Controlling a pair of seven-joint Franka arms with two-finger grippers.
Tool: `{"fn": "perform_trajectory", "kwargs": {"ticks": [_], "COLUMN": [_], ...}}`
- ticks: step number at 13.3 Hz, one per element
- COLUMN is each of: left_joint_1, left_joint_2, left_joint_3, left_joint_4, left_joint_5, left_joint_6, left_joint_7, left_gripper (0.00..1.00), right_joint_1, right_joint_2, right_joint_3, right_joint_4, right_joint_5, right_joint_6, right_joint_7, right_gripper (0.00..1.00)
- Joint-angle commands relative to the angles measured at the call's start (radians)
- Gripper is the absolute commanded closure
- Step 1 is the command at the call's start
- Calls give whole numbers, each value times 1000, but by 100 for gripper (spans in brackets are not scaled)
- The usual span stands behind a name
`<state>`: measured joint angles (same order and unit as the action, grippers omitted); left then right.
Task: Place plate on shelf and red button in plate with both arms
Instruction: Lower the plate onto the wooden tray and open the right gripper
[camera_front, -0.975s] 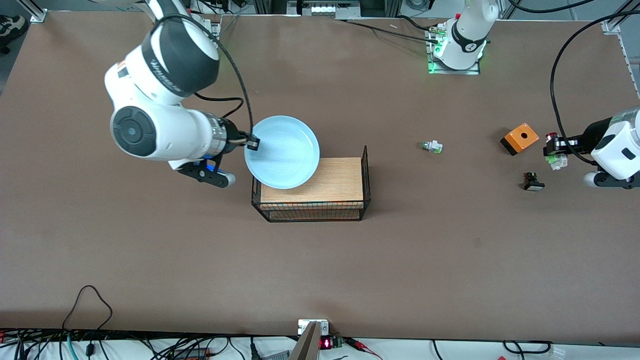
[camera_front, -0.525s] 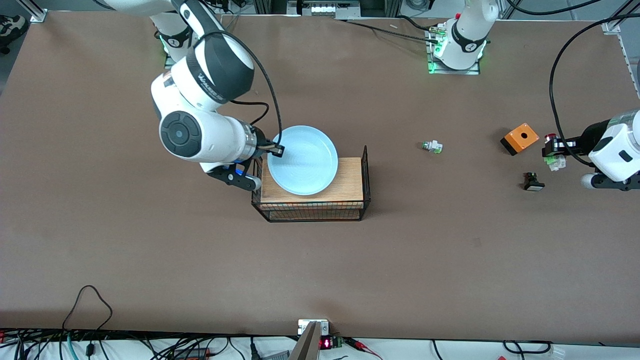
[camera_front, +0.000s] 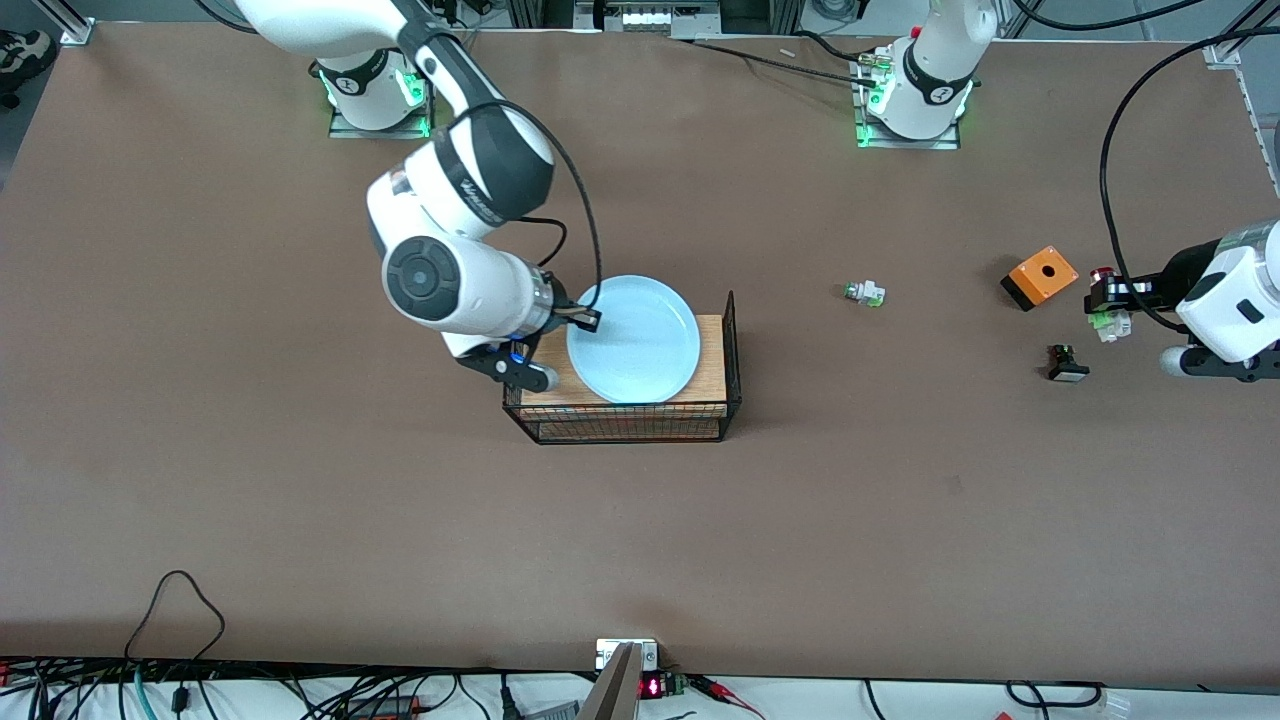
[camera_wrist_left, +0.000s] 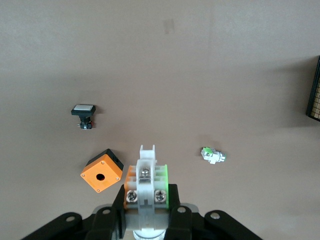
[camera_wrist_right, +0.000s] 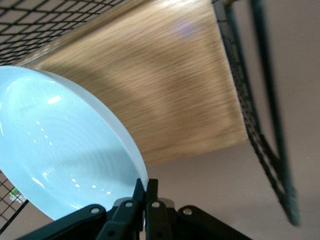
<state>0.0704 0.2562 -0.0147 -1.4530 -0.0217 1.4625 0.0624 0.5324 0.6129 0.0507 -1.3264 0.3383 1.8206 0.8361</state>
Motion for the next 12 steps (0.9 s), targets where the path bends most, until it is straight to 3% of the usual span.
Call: {"fn": "perform_trajectory", "kwargs": {"ticks": [1,5,8,10,12], "left_joint_1": [5,2,-4,-7,-7], "left_joint_2": [12,14,14,14,14], "left_joint_3": [-5,-5,-4,-4,-4], "left_joint_4": [31,33,34,34,34], "left_joint_5": [-1,-1,-1,-1,-1], "left_joint_6": [-17,-16,-16,-16,-16], "left_joint_7": [22,20,20,17,17], "left_gripper": [100,100,100,100,100], "right_joint_1": [26,40,38,31,24], "right_joint_2": [16,41,51,50,48], "right_joint_3": [-12,-12,-11,-11,-12], "right_joint_4": [-7,-7,-7,-4,4], "right_joint_5": [-25,-78,-78,-65,-65], "right_joint_6": [49,74,75,75,78], "right_joint_7": [24,24,23,23,24], "right_gripper": [98,96,85,72,47]}}
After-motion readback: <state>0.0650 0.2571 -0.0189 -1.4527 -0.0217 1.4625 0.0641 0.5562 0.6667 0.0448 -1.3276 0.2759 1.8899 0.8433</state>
